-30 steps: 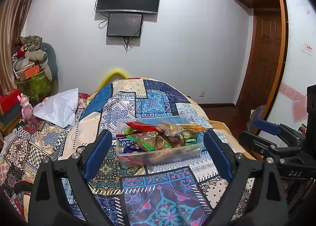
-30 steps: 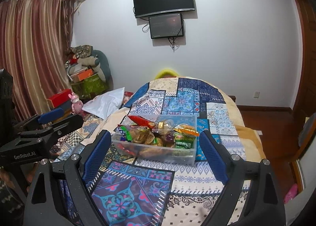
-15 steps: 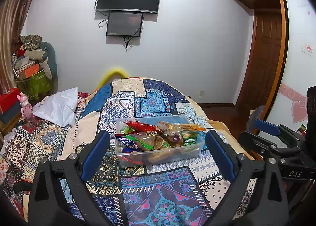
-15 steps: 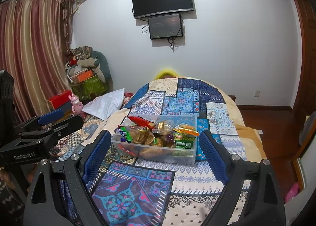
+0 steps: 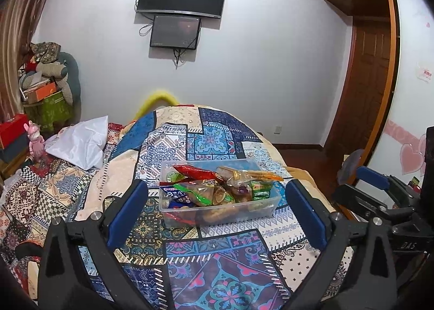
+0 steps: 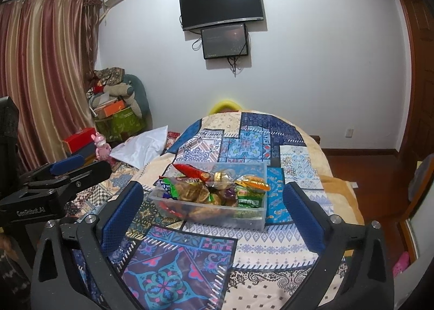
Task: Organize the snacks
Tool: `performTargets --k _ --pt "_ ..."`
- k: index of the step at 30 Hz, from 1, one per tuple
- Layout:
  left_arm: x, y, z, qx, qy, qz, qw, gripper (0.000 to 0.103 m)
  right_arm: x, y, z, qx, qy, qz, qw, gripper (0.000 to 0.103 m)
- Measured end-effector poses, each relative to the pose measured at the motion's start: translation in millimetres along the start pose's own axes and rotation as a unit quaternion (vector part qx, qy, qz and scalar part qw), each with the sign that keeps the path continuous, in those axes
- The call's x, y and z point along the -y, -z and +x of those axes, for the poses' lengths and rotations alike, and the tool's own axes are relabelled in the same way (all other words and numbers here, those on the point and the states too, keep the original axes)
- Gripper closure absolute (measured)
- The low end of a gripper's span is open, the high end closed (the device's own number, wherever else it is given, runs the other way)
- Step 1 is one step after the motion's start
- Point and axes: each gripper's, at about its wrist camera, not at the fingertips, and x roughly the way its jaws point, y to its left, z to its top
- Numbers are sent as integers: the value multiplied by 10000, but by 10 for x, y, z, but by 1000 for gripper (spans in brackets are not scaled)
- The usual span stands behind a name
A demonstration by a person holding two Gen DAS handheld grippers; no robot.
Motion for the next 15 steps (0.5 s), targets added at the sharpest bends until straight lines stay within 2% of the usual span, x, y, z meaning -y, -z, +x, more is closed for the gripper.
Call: performTargets --k 15 --pt "75 44 -65 171 -74 232 9996 0 -12 14 7 38 50 -14 10000 0"
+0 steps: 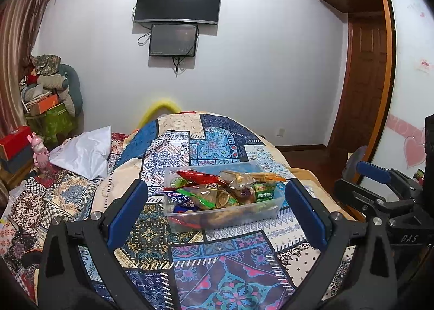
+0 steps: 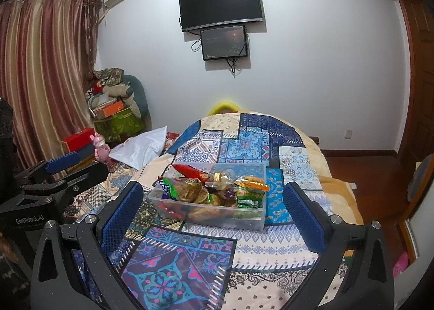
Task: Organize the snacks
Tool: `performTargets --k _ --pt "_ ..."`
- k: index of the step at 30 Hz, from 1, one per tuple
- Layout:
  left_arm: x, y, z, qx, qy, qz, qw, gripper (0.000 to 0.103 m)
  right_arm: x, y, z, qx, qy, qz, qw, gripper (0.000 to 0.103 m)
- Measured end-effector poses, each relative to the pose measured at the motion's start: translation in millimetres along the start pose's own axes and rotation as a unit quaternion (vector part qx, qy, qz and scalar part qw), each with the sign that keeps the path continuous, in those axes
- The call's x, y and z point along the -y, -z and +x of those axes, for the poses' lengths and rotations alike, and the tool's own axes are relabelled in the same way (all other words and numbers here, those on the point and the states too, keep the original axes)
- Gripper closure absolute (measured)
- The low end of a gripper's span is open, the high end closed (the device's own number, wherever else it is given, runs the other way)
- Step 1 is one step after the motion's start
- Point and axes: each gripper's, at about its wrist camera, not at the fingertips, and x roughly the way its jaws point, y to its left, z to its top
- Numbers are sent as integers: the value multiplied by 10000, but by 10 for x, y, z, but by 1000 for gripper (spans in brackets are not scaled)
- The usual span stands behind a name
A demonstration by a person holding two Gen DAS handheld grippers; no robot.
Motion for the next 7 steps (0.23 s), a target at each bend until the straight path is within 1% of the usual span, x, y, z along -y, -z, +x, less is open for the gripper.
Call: performTargets --k 7 --pt "-13 11 -5 -12 8 -6 10000 0 -9 2 8 15 6 3 10000 0"
